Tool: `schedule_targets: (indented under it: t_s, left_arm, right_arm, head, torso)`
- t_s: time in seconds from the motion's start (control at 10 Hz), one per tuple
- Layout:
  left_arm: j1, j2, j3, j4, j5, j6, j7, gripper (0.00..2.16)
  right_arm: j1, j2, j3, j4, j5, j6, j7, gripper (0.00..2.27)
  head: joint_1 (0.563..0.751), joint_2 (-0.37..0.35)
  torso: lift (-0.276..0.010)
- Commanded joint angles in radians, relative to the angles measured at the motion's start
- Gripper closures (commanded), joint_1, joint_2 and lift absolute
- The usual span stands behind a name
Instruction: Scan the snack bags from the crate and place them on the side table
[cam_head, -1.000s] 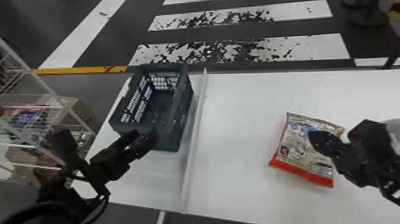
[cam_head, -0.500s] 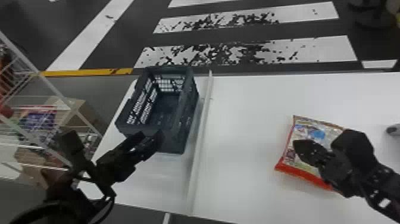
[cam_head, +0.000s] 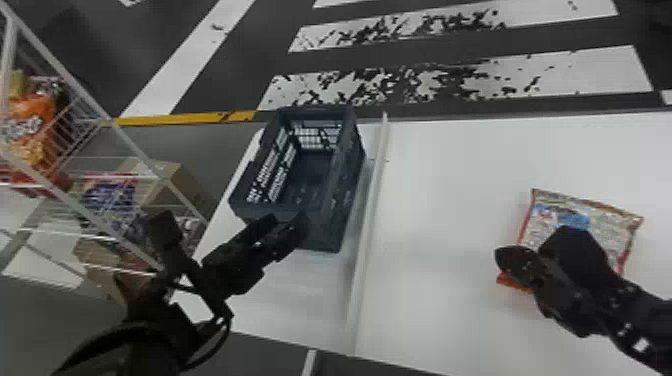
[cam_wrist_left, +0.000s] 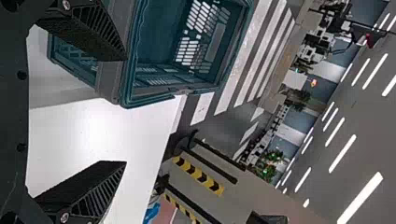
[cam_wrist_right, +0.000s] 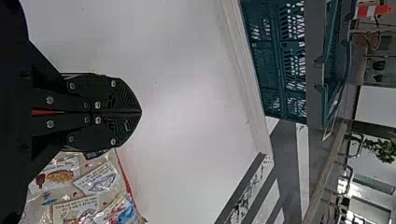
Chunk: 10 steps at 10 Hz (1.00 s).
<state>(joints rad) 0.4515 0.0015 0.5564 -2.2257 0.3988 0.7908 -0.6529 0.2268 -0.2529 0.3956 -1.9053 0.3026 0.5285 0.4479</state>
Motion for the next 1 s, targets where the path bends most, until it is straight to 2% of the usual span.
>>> schedule_targets:
  t_s: [0.0,0.9]
  left_arm:
    - [-0.004,-0.004,-0.001,0.003,-0.001,0.000,-0.001,0.08]
    - [-0.010,-0.004,-0.015,-0.019,-0.005,0.003,-0.001,0.08]
  right_arm:
    - [-0.021,0.010,0.023,0.035,0.016,0.011,0.000,2.03]
    - [-0.004,0.003,-0.029,0.045,0.027,0.023,-0.002,2.03]
  head:
    - [0.695,0.350]
    - [0.695,0.324]
  torso:
    - [-0.094]
    - [-0.094]
